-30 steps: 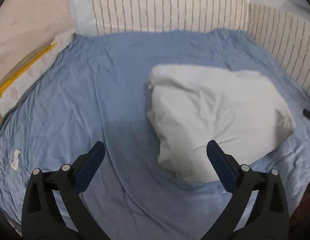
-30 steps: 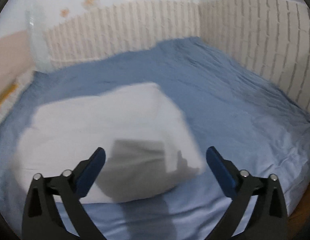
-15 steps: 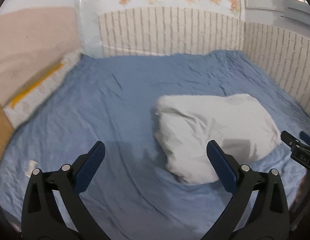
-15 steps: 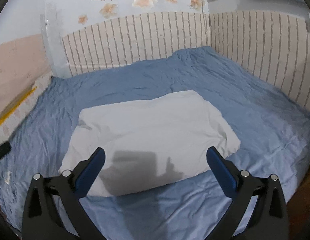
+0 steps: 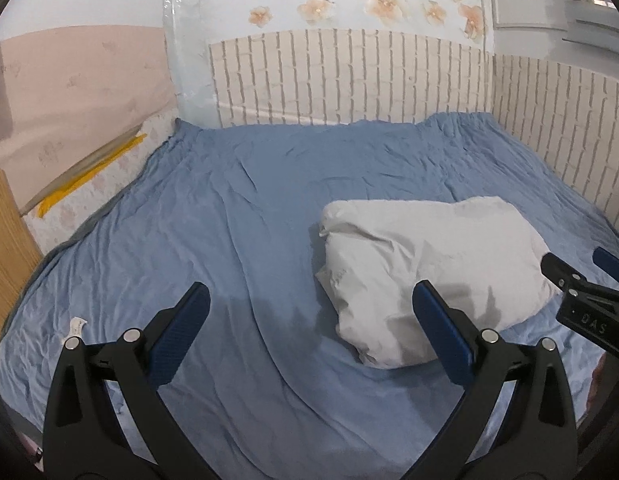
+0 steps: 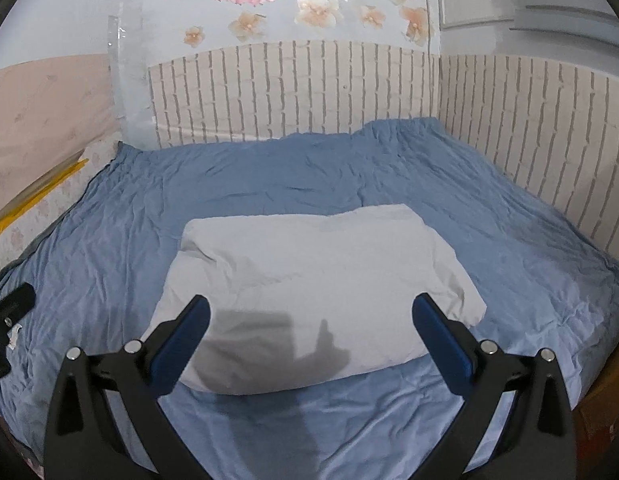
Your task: Fold large clothes
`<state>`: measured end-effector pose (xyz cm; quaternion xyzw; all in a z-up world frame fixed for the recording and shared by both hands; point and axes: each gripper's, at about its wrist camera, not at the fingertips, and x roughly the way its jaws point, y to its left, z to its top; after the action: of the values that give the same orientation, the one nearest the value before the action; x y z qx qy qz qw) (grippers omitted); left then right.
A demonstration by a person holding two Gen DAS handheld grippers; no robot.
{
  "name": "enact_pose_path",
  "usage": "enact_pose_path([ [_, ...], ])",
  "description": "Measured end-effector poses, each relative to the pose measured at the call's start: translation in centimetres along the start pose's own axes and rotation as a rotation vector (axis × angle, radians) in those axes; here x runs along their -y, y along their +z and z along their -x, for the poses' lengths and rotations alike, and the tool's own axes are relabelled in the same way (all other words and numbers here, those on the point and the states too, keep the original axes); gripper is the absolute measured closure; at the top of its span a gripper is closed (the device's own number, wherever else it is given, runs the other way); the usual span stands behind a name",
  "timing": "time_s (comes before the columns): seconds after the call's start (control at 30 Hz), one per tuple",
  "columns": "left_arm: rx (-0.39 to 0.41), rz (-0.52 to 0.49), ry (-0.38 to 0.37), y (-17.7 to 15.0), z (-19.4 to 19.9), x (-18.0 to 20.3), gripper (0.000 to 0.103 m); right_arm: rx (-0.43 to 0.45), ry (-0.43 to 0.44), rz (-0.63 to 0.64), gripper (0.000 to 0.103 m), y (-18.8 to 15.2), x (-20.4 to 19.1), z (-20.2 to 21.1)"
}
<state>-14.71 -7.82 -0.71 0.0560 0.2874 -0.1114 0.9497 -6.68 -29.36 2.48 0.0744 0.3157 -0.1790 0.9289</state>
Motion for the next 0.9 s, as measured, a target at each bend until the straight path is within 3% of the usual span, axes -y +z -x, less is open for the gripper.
enact_pose_path([
  [0.27,-0.012,0.014,-0.033,-0.2,0.1,-0.2,0.003,0.026,0.003,0.003,0.002,0.5,0.2,1.1],
  [0.47,0.0,0.006,0.019,-0.4,0.4,-0.4,0.003,0.037,-0.007,0.013,0.002,0.7,0.0,1.6],
  [0.9,0.017,-0.005,-0.013,-0.4,1.3,-0.7,0.003,0.046,-0.002,0.015,0.002,1.0,0.2,2.2],
])
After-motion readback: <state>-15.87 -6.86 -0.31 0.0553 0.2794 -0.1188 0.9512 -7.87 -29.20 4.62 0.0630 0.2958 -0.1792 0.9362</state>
